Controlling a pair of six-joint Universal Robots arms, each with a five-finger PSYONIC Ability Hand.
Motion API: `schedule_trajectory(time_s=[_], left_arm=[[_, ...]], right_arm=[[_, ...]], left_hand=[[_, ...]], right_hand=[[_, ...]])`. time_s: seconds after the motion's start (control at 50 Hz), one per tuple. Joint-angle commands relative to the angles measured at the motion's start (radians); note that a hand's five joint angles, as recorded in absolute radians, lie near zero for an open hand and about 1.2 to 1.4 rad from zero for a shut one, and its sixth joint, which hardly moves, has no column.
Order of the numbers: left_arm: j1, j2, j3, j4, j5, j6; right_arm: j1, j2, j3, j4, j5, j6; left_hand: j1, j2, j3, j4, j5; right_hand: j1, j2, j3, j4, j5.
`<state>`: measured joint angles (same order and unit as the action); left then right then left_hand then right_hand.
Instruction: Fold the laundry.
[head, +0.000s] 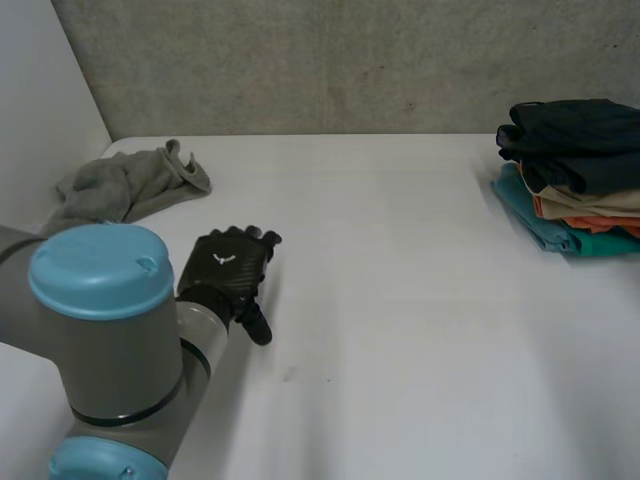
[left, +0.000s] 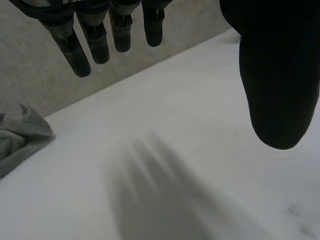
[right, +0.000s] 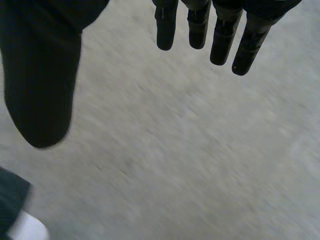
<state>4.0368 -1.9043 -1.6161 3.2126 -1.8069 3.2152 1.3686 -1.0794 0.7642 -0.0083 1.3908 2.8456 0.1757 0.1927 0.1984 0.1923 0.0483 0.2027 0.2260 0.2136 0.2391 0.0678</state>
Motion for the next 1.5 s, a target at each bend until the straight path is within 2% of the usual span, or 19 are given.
schedule_trajectory(time_s=[0.02,0.14,0.24,0.34,0.42,0.58,0.72,0.88,1.1,1.18,1.3,1.38,1.4,1.46,1.5], left_arm=[[0.066,0.053,0.008,0.009,0.0,0.0],[0.149,0.083,0.031,0.056,0.001,0.014],[0.244,0.077,0.079,0.07,0.006,0.017],[0.341,0.007,0.157,0.07,0.044,0.025],[0.445,-0.119,0.267,0.069,0.075,0.109],[0.568,-0.366,0.49,0.073,0.078,0.348],[0.597,-0.528,0.682,0.085,0.106,0.399],[0.637,-0.702,0.89,0.093,0.218,0.411],[0.659,-0.835,1.021,0.09,0.235,0.521],[0.66,-0.845,1.026,0.092,0.236,0.531],[0.662,-0.866,1.047,0.092,0.259,0.532],[0.671,-0.883,1.059,0.082,0.285,0.534],[0.671,-0.884,1.058,0.081,0.29,0.534],[0.672,-0.881,1.058,0.079,0.287,0.534],[0.671,-0.877,1.058,0.079,0.281,0.534]], right_arm=[[0.237,-0.007,0.049,0.059,-0.078,0.009],[0.348,-0.013,0.185,0.135,-0.167,0.096],[0.434,-0.03,0.406,0.143,-0.254,0.188],[0.492,-0.063,0.61,0.12,-0.309,0.179],[0.535,-0.079,0.76,0.059,-0.317,0.152],[0.581,-0.132,0.975,-0.055,-0.311,0.02],[0.584,-0.163,1.109,-0.15,-0.309,-0.075],[0.583,-0.169,1.138,-0.179,-0.308,-0.088],[0.569,-0.168,1.144,-0.182,-0.309,-0.089],[0.567,-0.168,1.139,-0.187,-0.309,-0.089],[0.569,-0.168,1.144,-0.199,-0.309,-0.089],[0.569,-0.168,1.144,-0.2,-0.308,-0.089],[0.569,-0.168,1.144,-0.2,-0.308,-0.089],[0.567,-0.168,1.144,-0.2,-0.308,-0.089],[0.566,-0.169,1.144,-0.2,-0.308,-0.089]], left_hand=[[0.0,-0.017,-0.023,-0.017,-0.048],[0.0,-0.017,-0.023,-0.017,-0.048],[-0.001,-0.018,-0.024,-0.018,-0.048],[-0.001,-0.018,-0.024,-0.018,-0.048],[-0.001,-0.018,-0.024,-0.018,-0.048],[0.0,-0.017,-0.023,-0.017,-0.048],[0.003,-0.014,-0.02,-0.014,-0.045],[0.023,0.006,0.0,0.007,-0.024],[0.067,0.05,0.044,0.05,0.02],[0.164,0.147,0.141,0.147,0.117],[0.469,0.452,0.446,0.452,0.422],[0.75,0.733,0.728,0.734,0.703],[0.923,0.906,0.9,0.906,0.876],[1.22,1.203,1.197,1.203,1.172],[1.221,1.204,1.198,1.204,1.173]], right_hand=[[-0.028,-0.051,-0.039,-0.065,-0.068],[-0.028,-0.051,-0.039,-0.065,-0.068],[-0.028,-0.051,-0.039,-0.065,-0.068],[-0.028,-0.051,-0.039,-0.065,-0.068],[-0.028,-0.051,-0.039,-0.065,-0.068],[-0.028,-0.051,-0.039,-0.065,-0.068],[-0.028,-0.051,-0.039,-0.065,-0.068],[-0.028,-0.051,-0.039,-0.065,-0.068],[-0.028,-0.051,-0.039,-0.065,-0.068],[-0.028,-0.051,-0.039,-0.065,-0.068],[-0.028,-0.051,-0.039,-0.065,-0.068],[-0.028,-0.051,-0.039,-0.065,-0.068],[-0.028,-0.051,-0.039,-0.065,-0.068],[-0.028,-0.051,-0.039,-0.065,-0.068],[-0.028,-0.051,-0.039,-0.065,-0.068]])
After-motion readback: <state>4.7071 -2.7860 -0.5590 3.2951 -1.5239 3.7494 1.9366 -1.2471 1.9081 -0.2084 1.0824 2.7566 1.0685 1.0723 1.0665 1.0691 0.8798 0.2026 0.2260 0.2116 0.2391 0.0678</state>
